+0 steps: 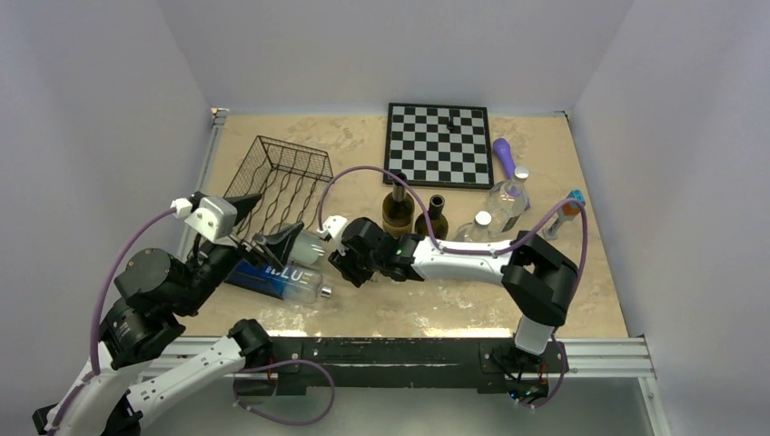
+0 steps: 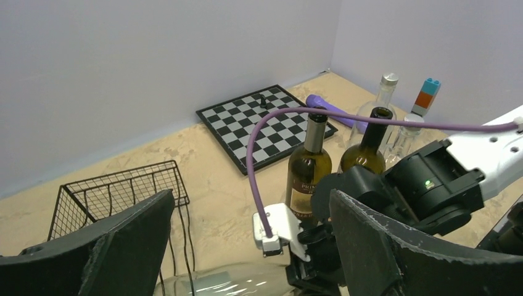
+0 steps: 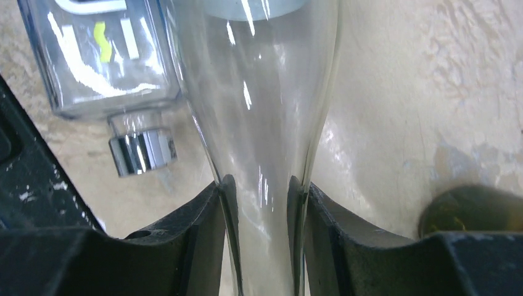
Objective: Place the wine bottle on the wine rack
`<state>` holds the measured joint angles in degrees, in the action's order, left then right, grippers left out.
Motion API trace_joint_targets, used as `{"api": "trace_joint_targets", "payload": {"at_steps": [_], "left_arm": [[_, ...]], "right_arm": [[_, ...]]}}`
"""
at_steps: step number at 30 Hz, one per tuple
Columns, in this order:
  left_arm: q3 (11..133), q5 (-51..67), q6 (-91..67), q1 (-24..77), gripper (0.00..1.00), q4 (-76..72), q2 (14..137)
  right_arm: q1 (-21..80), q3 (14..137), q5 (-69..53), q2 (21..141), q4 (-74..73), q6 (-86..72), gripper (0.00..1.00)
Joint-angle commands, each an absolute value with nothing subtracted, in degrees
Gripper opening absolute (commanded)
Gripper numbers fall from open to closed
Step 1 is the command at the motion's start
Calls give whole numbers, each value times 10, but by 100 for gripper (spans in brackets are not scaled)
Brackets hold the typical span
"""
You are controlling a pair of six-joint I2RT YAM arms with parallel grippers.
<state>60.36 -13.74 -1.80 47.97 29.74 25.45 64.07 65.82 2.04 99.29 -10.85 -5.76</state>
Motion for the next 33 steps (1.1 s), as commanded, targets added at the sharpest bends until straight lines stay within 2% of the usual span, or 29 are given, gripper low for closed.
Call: {"api": "trace_joint_targets", "payload": {"at_steps": [1, 10, 22, 33], "left_arm": [[641, -137, -47, 477, 99, 319, 273], [651, -128, -59, 477, 99, 337, 280], [639, -120, -38, 477, 99, 315, 285], [639, -113, -32, 477, 99, 312, 298]], "right_arm": [[643, 692, 30, 992, 94, -30, 0], [647, 728, 56, 1052, 152, 12, 0], [666, 681, 153, 1008, 183, 41, 0], [674, 697, 155, 1044, 247, 84, 0]]}}
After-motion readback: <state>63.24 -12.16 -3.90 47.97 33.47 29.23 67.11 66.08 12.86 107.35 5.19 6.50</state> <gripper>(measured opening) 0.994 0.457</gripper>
